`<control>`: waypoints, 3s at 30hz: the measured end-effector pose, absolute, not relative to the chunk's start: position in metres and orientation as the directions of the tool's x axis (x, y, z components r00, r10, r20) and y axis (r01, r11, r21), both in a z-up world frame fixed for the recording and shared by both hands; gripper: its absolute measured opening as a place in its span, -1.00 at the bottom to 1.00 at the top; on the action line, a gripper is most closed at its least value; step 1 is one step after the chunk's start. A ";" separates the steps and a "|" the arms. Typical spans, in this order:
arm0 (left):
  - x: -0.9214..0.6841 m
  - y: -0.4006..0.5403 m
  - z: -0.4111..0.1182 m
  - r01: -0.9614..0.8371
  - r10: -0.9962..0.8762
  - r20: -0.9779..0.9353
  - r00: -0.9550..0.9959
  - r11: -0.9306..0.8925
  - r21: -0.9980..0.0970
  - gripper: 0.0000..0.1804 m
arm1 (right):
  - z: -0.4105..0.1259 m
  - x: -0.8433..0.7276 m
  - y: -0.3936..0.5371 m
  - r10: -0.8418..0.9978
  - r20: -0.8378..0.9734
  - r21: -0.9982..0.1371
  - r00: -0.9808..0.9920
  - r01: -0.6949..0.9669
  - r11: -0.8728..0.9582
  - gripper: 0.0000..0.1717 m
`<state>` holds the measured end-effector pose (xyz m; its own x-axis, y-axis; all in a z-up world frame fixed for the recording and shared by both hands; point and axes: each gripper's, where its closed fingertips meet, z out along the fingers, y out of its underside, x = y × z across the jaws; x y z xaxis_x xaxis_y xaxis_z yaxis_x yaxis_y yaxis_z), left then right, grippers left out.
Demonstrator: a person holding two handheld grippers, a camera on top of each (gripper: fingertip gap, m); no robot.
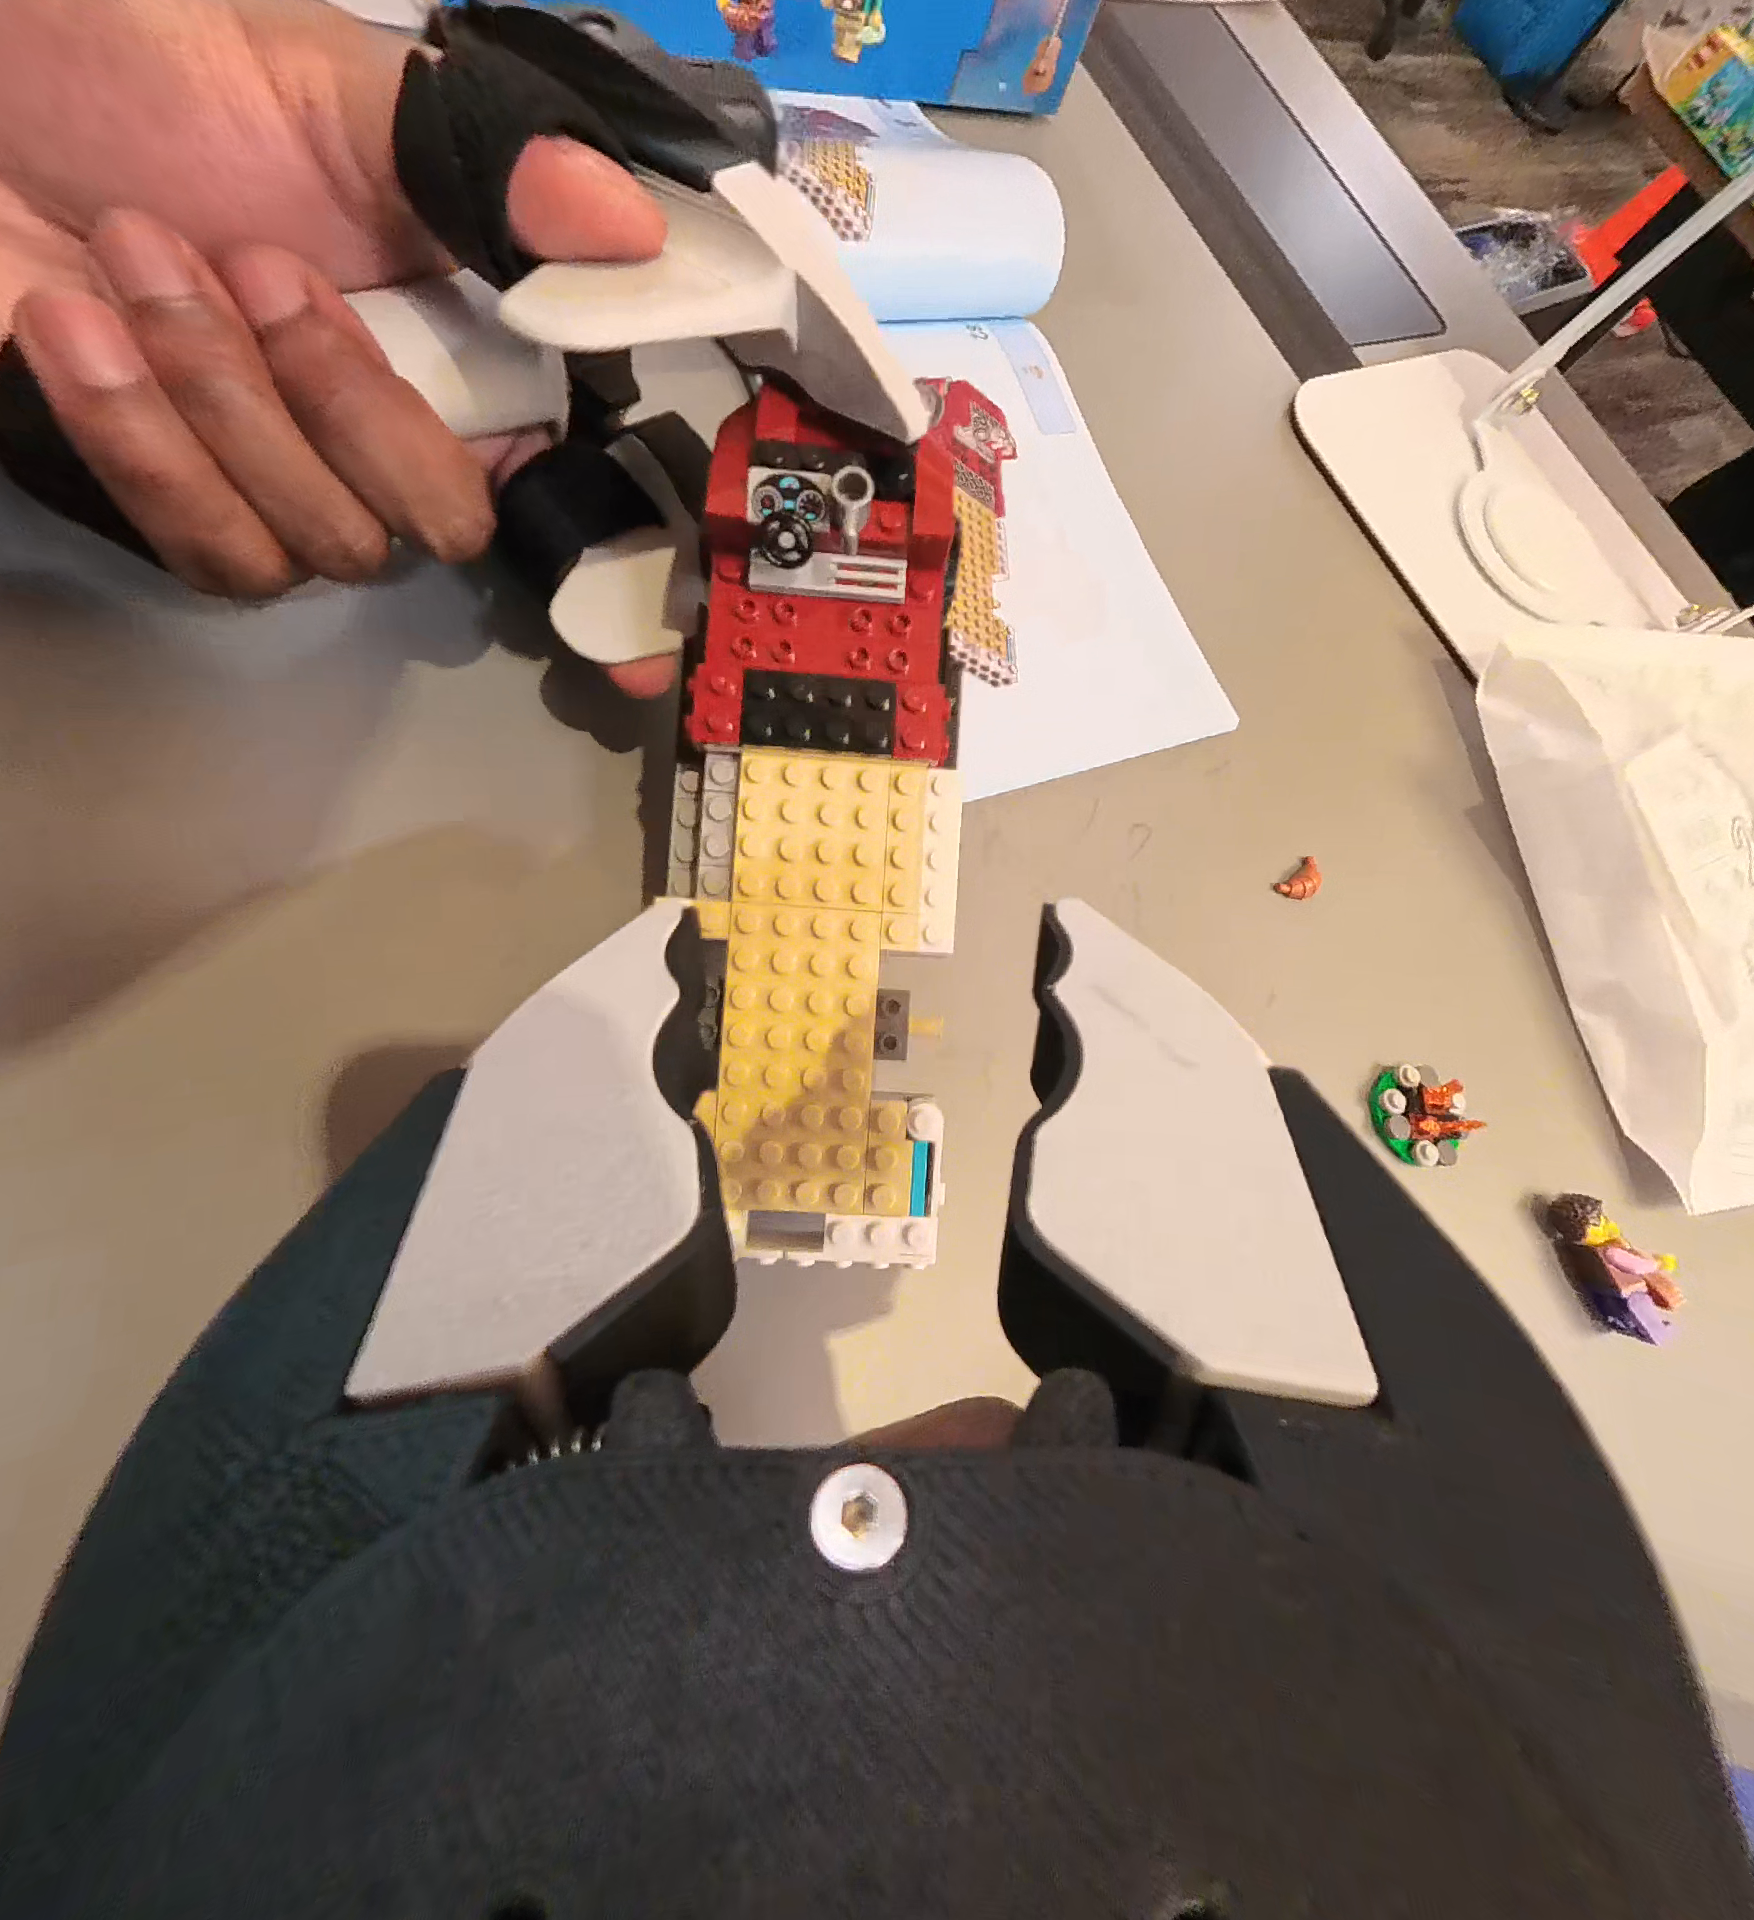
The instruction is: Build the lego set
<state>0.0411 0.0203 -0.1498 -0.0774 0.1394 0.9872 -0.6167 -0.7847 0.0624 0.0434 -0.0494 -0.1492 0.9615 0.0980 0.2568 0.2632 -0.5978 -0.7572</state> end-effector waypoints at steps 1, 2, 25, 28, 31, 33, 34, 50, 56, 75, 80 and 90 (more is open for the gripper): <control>0.040 0.020 -0.150 -0.609 0.139 0.988 -0.071 -0.790 0.067 -0.42 | -0.148 0.044 -0.048 0.100 0.238 -0.761 0.966 0.250 -0.599 -0.27; 0.039 0.019 -0.151 -0.607 0.138 0.988 -0.067 -0.792 0.069 -0.42 | -0.147 0.043 -0.045 0.112 0.211 -0.763 0.971 0.235 -0.602 -0.27; 0.014 -0.017 -0.136 -0.810 0.149 0.980 -0.133 -0.585 -0.021 -0.42 | -0.172 -0.024 -0.035 0.321 -0.770 -0.573 0.552 -0.377 -0.728 -0.61; 0.019 -0.012 -0.132 -0.773 0.129 0.974 -0.185 -0.632 -0.063 -0.39 | -0.173 -0.023 -0.032 0.294 -0.793 -0.553 0.533 -0.430 -0.713 -0.62; 0.019 -0.013 -0.130 -0.745 0.096 0.967 -0.237 -0.657 -0.117 -0.32 | -0.173 -0.023 -0.032 0.288 -0.814 -0.536 0.504 -0.463 -0.706 -0.63; 0.019 -0.015 -0.131 -0.735 0.060 0.961 -0.270 -0.657 -0.166 -0.32 | -0.171 -0.023 -0.031 0.290 -0.816 -0.537 0.500 -0.472 -0.699 -0.64; 0.019 -0.016 -0.131 -0.733 0.048 0.959 -0.280 -0.655 -0.182 -0.33 | -0.171 -0.023 -0.030 0.285 -0.819 -0.533 0.497 -0.478 -0.699 -0.64; 0.028 -0.010 -0.126 -0.664 0.067 0.917 -0.393 -0.711 -0.233 -0.45 | -0.168 -0.028 -0.027 0.267 -0.857 -0.488 0.441 -0.525 -0.697 -0.64; 0.031 -0.004 -0.123 -0.656 0.144 0.909 -0.391 -0.737 -0.165 -0.45 | -0.169 -0.029 -0.026 0.261 -0.852 -0.493 0.454 -0.526 -0.693 -0.64; 0.037 -0.004 -0.135 -0.667 0.259 0.935 -0.241 -0.744 0.035 -0.47 | -0.170 -0.028 -0.028 0.236 -0.855 -0.482 0.462 -0.540 -0.690 -0.62; 0.037 -0.001 -0.148 -0.631 0.206 0.967 -0.148 -0.773 0.067 -0.47 | -0.177 -0.014 -0.026 0.191 -0.817 -0.514 0.544 -0.536 -0.670 -0.54; 0.032 0.022 -0.166 -0.459 0.134 0.990 -0.041 -0.883 0.100 -0.47 | -0.187 0.004 -0.032 0.117 -0.516 -0.686 0.849 -0.327 -0.650 -0.47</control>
